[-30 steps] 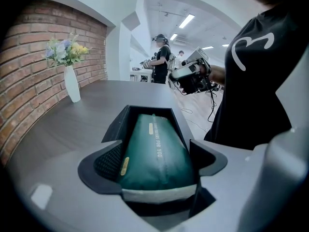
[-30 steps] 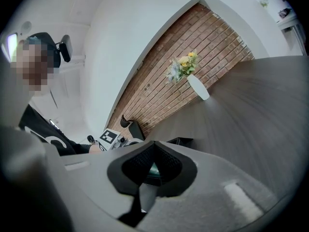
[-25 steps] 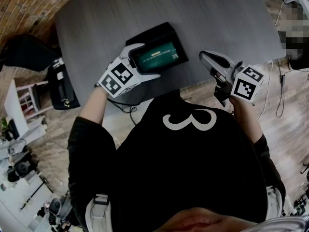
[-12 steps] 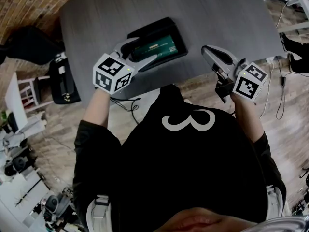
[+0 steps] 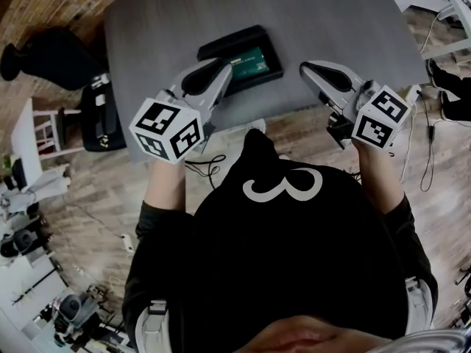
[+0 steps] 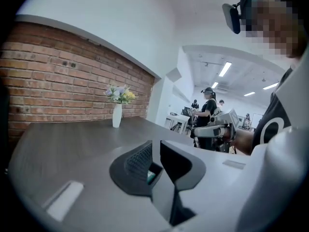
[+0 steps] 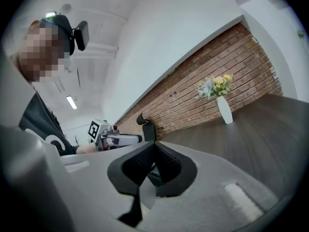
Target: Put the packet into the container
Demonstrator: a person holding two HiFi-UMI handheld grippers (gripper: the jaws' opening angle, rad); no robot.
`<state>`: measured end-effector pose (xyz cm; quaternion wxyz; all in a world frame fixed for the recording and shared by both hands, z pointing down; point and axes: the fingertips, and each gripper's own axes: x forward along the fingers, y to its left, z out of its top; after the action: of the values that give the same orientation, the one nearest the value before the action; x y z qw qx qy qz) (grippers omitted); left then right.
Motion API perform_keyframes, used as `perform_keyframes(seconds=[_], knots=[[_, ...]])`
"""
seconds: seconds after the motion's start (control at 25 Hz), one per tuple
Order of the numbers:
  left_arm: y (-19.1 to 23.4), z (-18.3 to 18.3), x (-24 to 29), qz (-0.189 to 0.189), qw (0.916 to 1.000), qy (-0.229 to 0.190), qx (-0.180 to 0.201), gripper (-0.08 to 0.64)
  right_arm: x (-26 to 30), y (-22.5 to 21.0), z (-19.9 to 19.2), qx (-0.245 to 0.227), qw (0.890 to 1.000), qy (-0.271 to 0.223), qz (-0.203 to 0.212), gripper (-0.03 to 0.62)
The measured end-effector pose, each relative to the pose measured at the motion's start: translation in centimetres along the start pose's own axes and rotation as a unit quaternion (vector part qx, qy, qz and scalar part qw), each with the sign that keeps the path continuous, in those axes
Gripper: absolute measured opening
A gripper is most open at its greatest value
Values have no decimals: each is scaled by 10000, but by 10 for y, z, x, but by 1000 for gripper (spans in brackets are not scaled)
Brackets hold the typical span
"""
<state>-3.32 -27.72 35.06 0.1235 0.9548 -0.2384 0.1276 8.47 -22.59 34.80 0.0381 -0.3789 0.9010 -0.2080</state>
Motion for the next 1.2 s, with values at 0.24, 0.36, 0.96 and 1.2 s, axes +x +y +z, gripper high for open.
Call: perform_keyframes(seconds=[0.24, 0.36, 0.96, 1.2], knots=[[-34, -2, -19, 303, 9985, -264, -382, 15, 6, 27, 3, -84, 9993, 74, 343, 2], [-36, -5, -28, 699, 9948, -406, -624, 15, 5, 36, -3, 69, 9987, 146, 476, 2], [-79, -16, -47, 718, 9889, -870, -963, 15, -8, 70, -22, 111, 9972, 93, 739, 2], [-81, -22, -43, 819, 9919, -692, -678, 17, -14, 66, -25, 142, 9977, 108, 656, 2]])
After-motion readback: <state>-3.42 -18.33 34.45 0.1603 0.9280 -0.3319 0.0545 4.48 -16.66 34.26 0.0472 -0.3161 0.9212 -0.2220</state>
